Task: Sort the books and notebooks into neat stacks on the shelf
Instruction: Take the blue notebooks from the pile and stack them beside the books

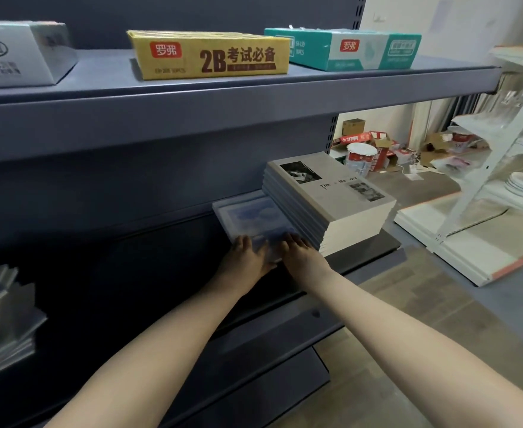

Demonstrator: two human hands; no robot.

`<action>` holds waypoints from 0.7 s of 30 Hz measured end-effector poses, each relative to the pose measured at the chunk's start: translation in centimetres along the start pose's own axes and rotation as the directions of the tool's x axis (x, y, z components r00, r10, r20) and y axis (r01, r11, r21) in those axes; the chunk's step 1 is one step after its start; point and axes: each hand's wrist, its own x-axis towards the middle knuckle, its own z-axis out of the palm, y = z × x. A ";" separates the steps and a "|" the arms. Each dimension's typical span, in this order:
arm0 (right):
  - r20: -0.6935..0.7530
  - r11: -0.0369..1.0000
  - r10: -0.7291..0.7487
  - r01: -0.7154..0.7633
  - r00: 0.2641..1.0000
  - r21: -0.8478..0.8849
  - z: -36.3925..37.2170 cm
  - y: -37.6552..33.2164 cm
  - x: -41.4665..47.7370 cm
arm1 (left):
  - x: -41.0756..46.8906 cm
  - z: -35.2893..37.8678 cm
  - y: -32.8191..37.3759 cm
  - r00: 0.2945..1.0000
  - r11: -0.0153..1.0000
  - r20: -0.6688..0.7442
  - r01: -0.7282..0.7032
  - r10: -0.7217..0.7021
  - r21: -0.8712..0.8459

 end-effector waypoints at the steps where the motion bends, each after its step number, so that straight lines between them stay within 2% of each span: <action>1: -0.002 1.000 0.004 -0.003 1.000 0.008 0.1 0.1 0.3 | 0.1 0.0 0.0 1.000 1.000 0.012 0.008 -0.008 0.013; 4: 0.017 0.999 0.001 -0.002 1.000 0.050 0.0 0.2 1.3 | 0.8 -0.1 0.2 1.000 0.999 0.020 0.023 -0.024 0.047; 6: 0.007 0.999 0.030 -0.030 1.000 0.019 -1.1 -0.2 1.5 | 1.3 -0.1 0.3 0.999 0.998 0.036 0.033 -0.035 0.050; 9: 0.117 1.000 -0.031 0.031 0.993 0.005 -1.3 -0.3 2.0 | 1.8 -0.2 0.2 0.997 0.998 0.056 0.052 -0.054 0.034; 11: 0.066 0.997 -0.026 0.021 0.997 0.071 -1.1 -0.1 2.2 | 1.9 -0.1 0.2 0.996 0.997 0.056 0.070 -0.071 0.018; 14: 0.171 0.999 -0.043 0.046 0.984 -0.014 -1.2 0.0 2.6 | 2.6 0.9 -0.3 0.995 0.997 0.062 0.075 -0.075 0.010; 16: 0.148 0.999 -0.035 0.029 0.988 0.044 -1.2 0.0 3.0 | 3.1 1.6 -0.6 0.996 0.997 0.048 0.078 -0.078 -0.006; 17: 0.244 0.997 -0.030 0.012 0.969 0.074 -0.5 0.1 3.3 | 3.2 1.7 -0.7 0.995 0.996 0.052 0.084 -0.083 -0.012; 21: 0.257 1.000 -0.029 0.026 0.966 0.014 2.4 0.7 4.2 | 3.0 1.0 -0.7 0.996 0.996 0.044 0.084 -0.083 -0.006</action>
